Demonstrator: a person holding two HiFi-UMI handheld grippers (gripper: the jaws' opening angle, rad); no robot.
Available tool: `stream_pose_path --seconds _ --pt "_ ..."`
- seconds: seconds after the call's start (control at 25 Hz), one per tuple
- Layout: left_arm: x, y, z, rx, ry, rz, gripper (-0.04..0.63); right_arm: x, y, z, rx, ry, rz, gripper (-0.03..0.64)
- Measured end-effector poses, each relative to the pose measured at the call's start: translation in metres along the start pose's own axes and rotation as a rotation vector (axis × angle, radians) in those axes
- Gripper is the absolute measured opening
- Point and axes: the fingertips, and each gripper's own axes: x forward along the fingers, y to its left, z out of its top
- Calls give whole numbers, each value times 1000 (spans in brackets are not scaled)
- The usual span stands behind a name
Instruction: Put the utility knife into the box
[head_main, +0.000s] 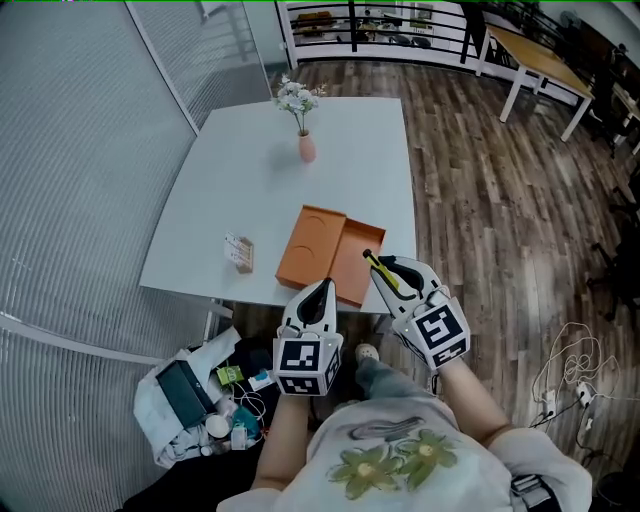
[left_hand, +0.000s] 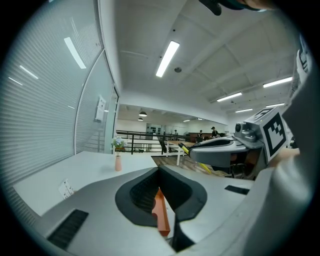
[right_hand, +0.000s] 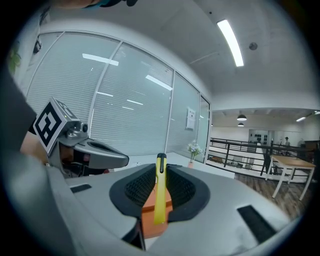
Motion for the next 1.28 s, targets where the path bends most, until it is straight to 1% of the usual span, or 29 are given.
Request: stream_pose_path --seconds 0.16,0.36,0.72,0.92,1.28 --pt "24 15 5 2 0 17 2 26 -16 -1 -6 3 30 67" --pt "51 27 11 16 7 38 2 57 -32 -8 -7 23 103 69" --pt "86 44 8 18 35 85 2 94 -51 -31 5 64 178 68" --pt "97 45 7 30 43 96 2 108 -53 -39 1 71 224 69" --pt "107 58 -14 -1 90 131 2 129 -58 -66 -13 126 255 69"
